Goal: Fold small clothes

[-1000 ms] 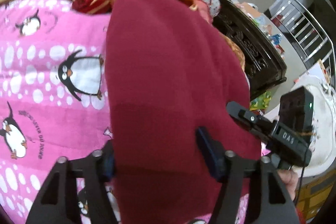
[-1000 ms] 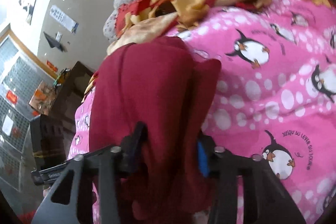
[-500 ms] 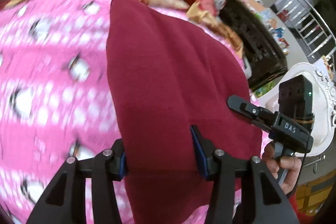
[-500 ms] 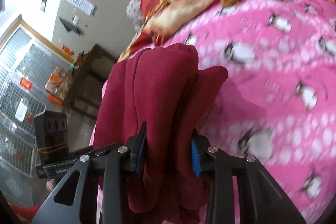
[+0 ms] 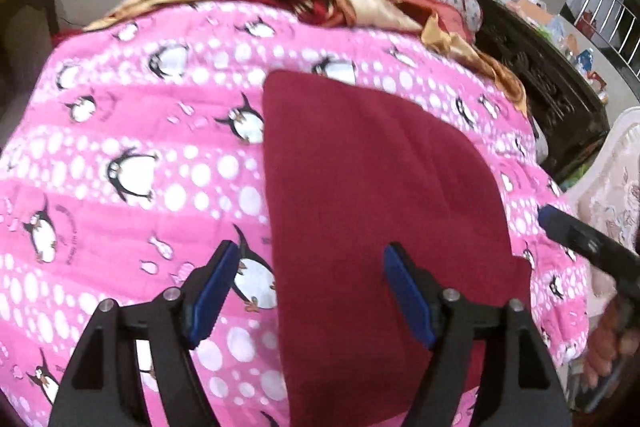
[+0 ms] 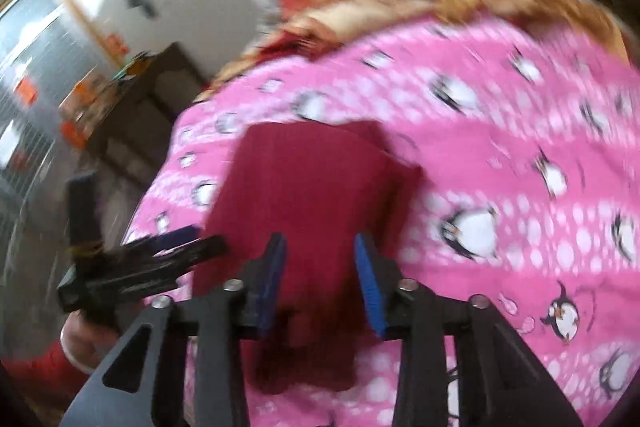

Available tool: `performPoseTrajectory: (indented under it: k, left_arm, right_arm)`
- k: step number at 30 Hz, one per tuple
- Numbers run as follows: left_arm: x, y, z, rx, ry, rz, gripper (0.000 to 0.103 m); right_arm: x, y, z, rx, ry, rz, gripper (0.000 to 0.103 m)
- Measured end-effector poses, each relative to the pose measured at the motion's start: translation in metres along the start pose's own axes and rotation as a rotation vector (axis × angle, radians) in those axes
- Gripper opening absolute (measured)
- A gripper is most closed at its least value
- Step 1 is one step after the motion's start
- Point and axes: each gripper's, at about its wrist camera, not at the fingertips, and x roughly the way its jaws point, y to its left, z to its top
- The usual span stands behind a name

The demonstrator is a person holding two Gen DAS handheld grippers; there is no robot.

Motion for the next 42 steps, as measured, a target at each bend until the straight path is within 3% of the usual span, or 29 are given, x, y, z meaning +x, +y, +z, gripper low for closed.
performPoseTrajectory:
  k: [3,8,15,18,20,26,34,42]
  left_arm:
    - [-0.002,0.002,-0.005,-0.016,-0.007,0.025,0.078]
    - [-0.010,-0.004,-0.007,0.007,-0.038,0.084,0.078]
    - [-0.026,-0.006,-0.010,-0.010,-0.084,0.070,0.078]
    - [-0.039,-0.012,-0.009,0.006,-0.126,0.077,0.078]
    - [-0.047,-0.015,-0.008,0.013,-0.152,0.084,0.079]
    - [-0.062,-0.022,-0.005,0.017,-0.190,0.077,0.079]
    - [-0.073,-0.027,-0.008,0.028,-0.217,0.089,0.079]
    - [-0.078,-0.028,-0.008,0.037,-0.232,0.101,0.079]
  right_arm:
    - [0.008,0.024,-0.009,-0.079,0.033,0.015,0.054]
    - [0.046,0.026,-0.043,-0.166,0.157,-0.196,0.042]
    - [0.036,0.019,-0.048,-0.077,0.108,-0.145,0.039]
    - [0.014,0.027,-0.041,-0.074,0.043,-0.151,0.045]
    - [0.002,0.032,-0.036,-0.079,0.003,-0.187,0.057]
    - [-0.011,0.045,-0.031,-0.089,-0.035,-0.274,0.059]
    - [-0.010,0.047,-0.027,-0.052,-0.050,-0.325,0.060]
    - [-0.006,0.047,-0.025,-0.048,-0.036,-0.347,0.069]
